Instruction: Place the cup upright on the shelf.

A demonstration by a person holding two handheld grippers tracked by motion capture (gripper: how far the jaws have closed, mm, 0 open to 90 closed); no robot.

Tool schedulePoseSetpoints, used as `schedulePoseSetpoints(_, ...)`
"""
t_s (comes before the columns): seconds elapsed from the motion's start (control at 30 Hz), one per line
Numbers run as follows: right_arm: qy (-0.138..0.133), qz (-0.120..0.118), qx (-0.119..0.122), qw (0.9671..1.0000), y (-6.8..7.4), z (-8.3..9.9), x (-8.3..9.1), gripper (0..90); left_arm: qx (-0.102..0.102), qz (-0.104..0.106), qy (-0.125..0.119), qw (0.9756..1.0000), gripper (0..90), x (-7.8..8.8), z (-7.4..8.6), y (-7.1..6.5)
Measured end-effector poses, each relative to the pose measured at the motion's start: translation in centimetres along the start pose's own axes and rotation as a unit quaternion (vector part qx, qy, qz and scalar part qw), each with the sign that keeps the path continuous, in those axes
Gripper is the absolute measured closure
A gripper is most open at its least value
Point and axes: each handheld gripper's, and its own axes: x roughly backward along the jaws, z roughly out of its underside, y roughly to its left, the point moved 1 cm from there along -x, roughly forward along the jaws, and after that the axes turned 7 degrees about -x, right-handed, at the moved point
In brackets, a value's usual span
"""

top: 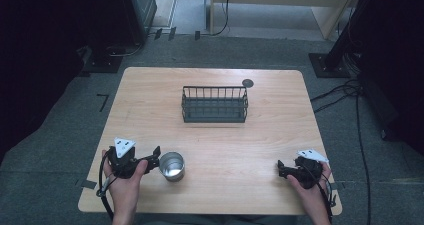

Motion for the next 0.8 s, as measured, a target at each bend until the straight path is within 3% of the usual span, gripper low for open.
schedulePoseSetpoints(0.4,0.000,0.000,0.000,1.0000,0.0,0.0,0.0,0.0,-0.019,0.047,-0.004,0.9987,0.0,0.3,-0.1,-3.4)
schedulePoseSetpoints(0.63,0.000,0.000,0.000,1.0000,0.0,0.0,0.0,0.0,-0.029,0.053,-0.001,0.9982,0.0,0.2,0.3,-5.2)
schedulePoseSetpoints(0.8,0.000,0.000,0.000,1.0000,0.0,0.0,0.0,0.0,-0.024,0.049,0.000,0.9985,0.0,0.2,0.8,-5.9)
